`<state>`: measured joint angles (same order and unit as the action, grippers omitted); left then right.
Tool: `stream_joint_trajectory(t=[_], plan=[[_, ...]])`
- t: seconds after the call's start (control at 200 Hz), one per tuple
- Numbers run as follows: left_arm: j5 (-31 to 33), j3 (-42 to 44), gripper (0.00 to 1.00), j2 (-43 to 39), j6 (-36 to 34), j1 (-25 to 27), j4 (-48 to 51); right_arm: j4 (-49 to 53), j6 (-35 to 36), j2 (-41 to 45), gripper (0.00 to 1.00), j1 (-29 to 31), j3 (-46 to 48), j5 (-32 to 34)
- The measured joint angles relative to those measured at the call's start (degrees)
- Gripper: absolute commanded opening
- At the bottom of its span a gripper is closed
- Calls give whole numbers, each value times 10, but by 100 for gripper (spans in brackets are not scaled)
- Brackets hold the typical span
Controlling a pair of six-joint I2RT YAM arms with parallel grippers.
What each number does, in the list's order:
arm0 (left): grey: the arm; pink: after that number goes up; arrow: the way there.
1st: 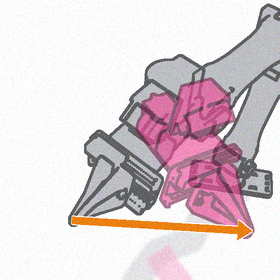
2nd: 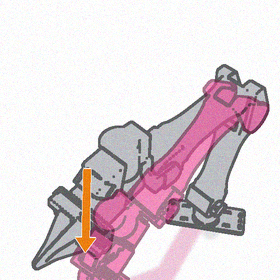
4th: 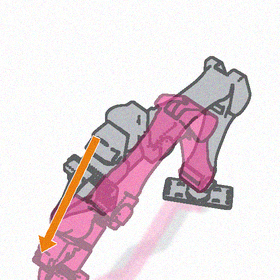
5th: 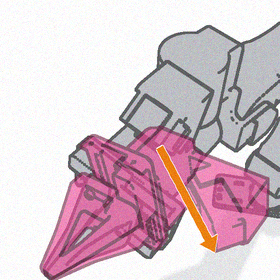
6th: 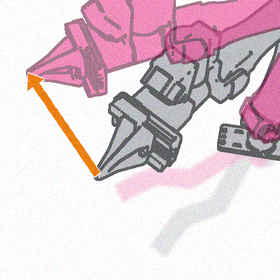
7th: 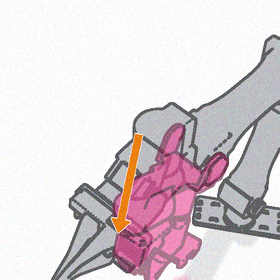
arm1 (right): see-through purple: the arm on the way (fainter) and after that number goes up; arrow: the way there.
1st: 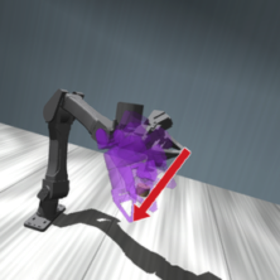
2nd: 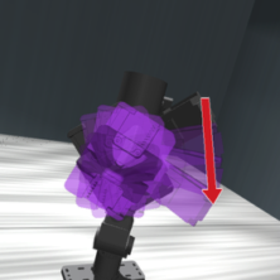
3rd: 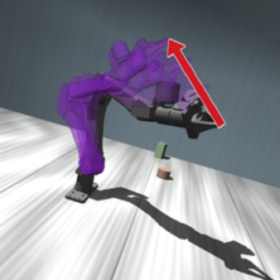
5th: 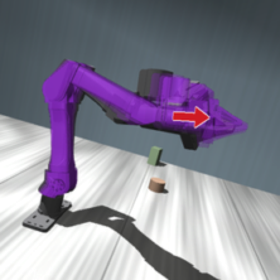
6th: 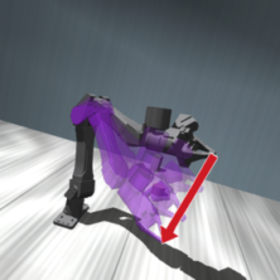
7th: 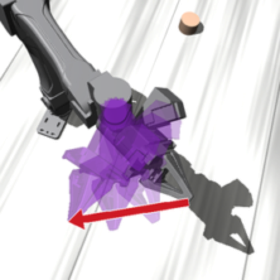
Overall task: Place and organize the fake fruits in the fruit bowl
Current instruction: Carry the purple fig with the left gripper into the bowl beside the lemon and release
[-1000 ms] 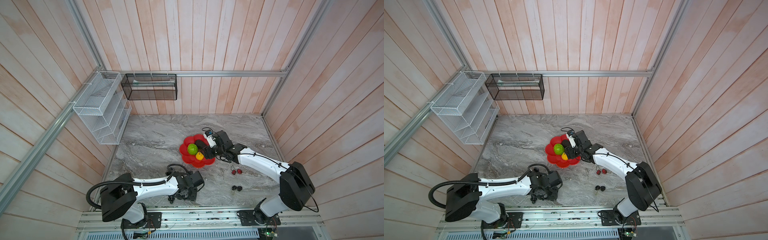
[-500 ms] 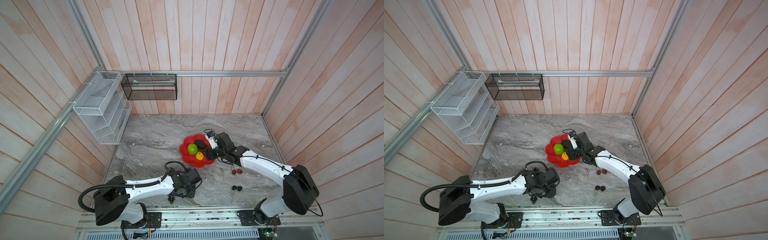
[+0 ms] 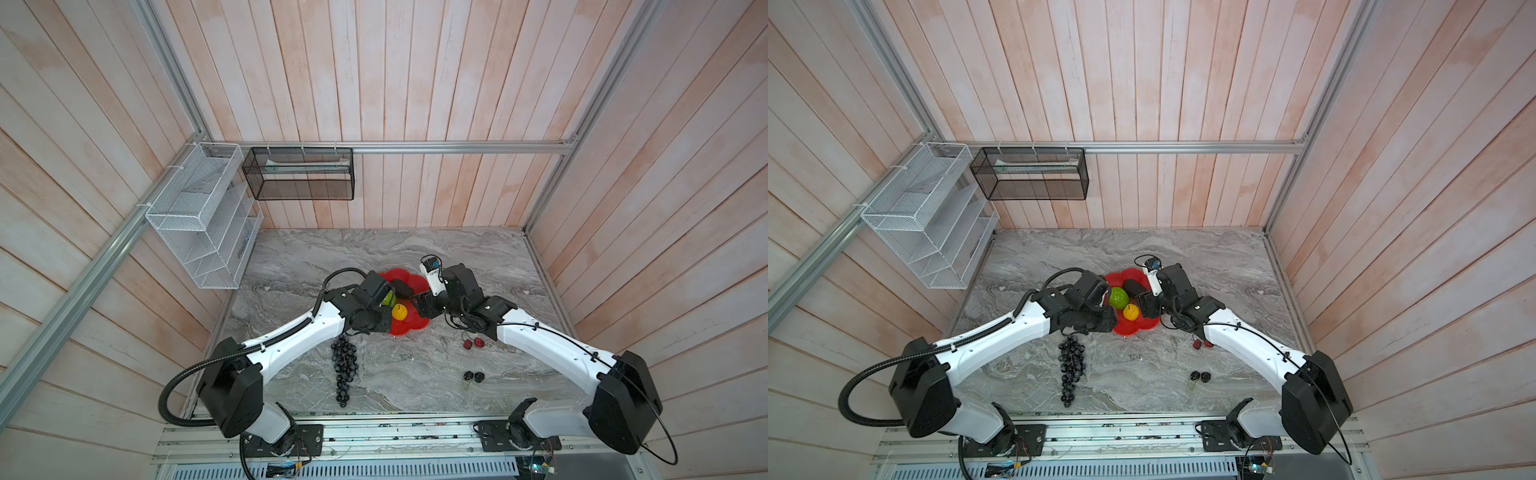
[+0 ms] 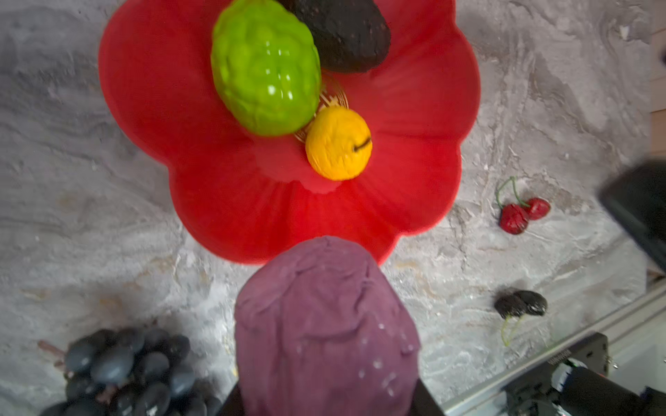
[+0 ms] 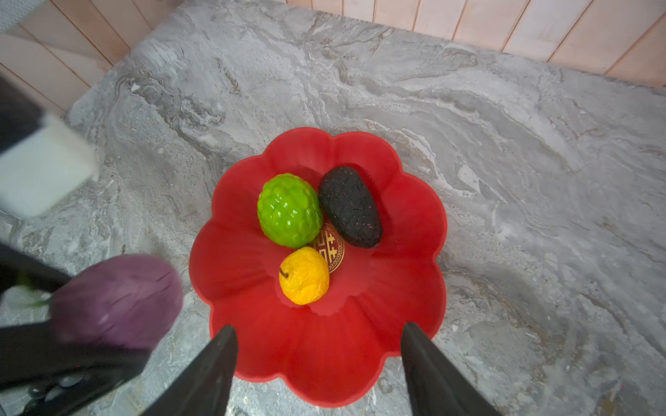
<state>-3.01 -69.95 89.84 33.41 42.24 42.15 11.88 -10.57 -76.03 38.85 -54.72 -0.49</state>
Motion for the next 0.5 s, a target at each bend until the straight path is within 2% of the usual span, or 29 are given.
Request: stream_joint_trajectory(t=[0.255, 0.5], plan=[[-17, -66, 37, 135, -71, -34, -11, 12, -20, 66, 72, -4, 47, 5], [-27, -75, 41, 178, -90, -51, -22, 20, -28, 83, 72, -27, 70, 6]])
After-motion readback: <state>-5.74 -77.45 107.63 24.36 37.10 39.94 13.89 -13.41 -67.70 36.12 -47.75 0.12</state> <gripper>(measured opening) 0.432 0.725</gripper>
